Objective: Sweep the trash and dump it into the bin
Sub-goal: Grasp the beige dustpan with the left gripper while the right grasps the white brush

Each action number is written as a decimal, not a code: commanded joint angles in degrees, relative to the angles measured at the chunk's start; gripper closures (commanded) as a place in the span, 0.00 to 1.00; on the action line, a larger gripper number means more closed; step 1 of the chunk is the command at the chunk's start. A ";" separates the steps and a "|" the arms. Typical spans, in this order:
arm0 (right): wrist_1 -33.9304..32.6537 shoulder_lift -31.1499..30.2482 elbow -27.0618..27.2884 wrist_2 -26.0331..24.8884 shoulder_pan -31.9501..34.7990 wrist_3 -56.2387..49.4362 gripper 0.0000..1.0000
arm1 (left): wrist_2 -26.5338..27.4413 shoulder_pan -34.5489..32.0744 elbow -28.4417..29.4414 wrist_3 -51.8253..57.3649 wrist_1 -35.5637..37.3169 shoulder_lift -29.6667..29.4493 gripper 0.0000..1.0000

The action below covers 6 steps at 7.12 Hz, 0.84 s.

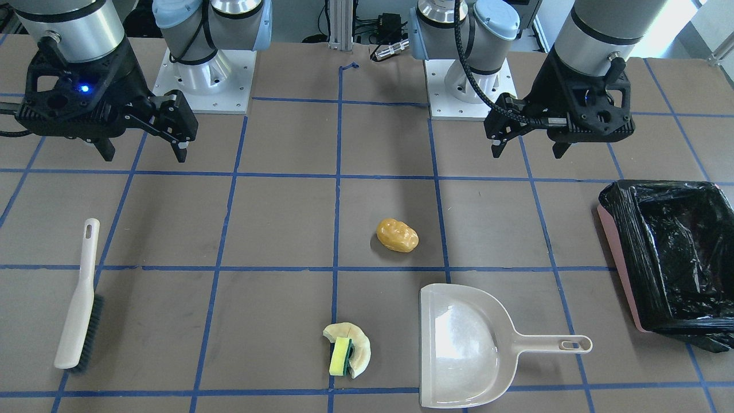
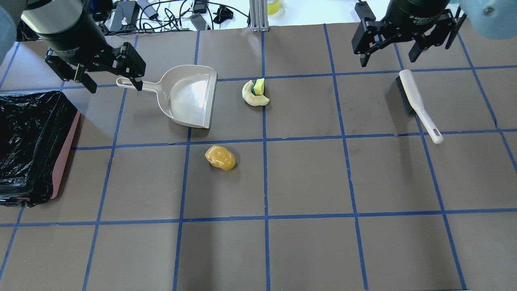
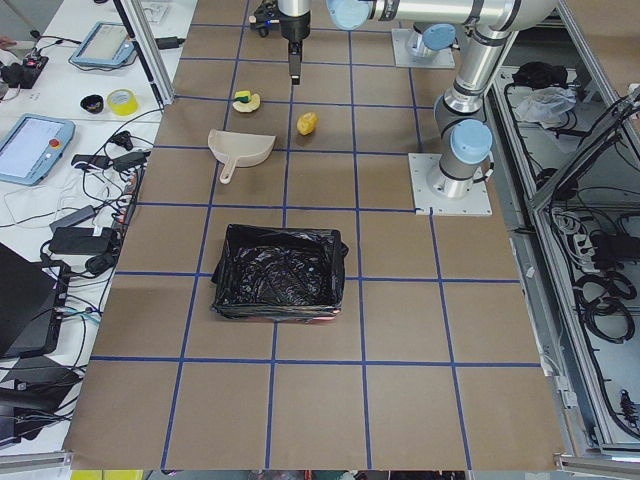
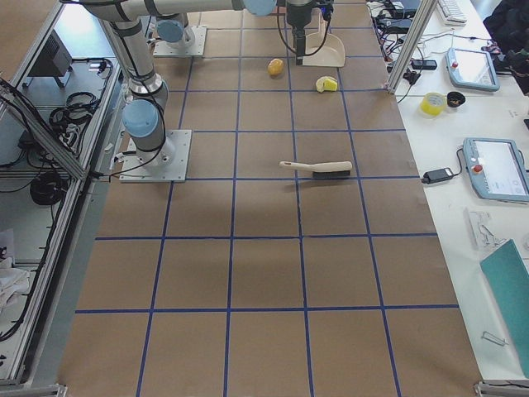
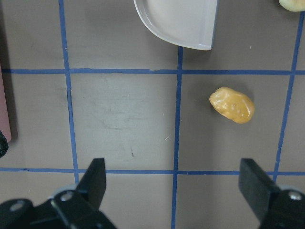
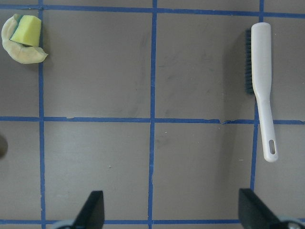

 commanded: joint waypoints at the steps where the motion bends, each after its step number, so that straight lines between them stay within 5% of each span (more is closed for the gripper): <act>1: 0.09 0.00 0.11 -0.30 -0.08 0.00 0.00 | -0.07 0.00 -0.13 -0.08 -0.08 0.09 0.00; 6: 0.09 -0.17 0.02 -0.57 0.18 -0.87 0.00 | -0.16 0.97 -0.39 -3.63 3.92 -1.75 0.00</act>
